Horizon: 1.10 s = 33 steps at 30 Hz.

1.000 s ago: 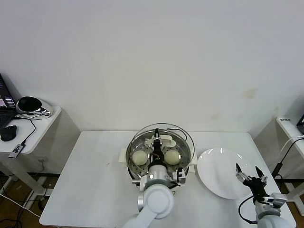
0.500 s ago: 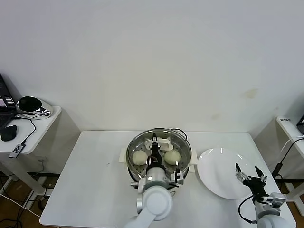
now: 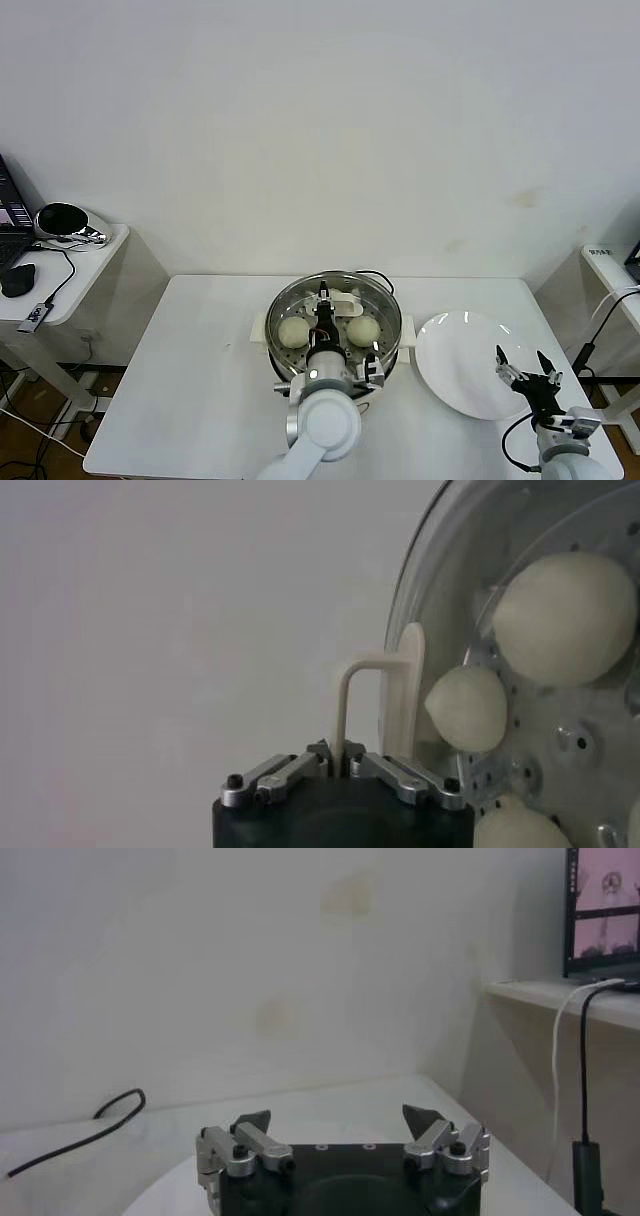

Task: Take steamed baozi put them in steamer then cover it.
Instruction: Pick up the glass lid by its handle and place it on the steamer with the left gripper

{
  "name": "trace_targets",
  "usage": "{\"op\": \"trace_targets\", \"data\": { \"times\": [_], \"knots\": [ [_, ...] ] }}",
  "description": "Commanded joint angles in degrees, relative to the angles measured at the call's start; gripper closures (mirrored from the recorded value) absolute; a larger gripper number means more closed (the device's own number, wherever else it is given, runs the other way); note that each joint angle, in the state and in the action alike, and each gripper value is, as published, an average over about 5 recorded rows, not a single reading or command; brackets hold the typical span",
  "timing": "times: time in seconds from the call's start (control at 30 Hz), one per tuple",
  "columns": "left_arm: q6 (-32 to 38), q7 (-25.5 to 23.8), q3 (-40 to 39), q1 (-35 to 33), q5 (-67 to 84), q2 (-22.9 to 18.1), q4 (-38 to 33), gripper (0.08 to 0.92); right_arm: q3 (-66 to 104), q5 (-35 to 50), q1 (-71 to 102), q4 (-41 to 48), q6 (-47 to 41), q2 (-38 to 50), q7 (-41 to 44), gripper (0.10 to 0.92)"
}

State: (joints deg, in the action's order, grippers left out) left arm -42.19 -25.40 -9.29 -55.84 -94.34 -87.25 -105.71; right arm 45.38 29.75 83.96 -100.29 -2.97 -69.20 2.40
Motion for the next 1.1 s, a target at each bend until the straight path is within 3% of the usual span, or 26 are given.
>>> {"op": "trace_targets", "data": {
  "times": [0.03, 0.6, 1.1],
  "knots": [
    [-2.5, 3.0, 0.3, -0.5, 2.0, 0.4, 0.8, 0.853, -0.1, -0.4, 0.2, 0.1, 0.1, -0.1, 0.3, 0.203],
    [-2.4, 6.5, 0.6, -1.3, 3.4, 0.7, 1.6, 0.853, -0.3, -0.6, 0.1, 0.4, 0.4, -0.3, 0.2, 0.203],
    [-2.3, 6.5, 0.4, -1.7, 3.2, 2.0, 1.1, 0.853, -0.5, -0.8, 0.1, 0.4, 0.4, -0.6, 0.2, 0.203]
  ]
}}
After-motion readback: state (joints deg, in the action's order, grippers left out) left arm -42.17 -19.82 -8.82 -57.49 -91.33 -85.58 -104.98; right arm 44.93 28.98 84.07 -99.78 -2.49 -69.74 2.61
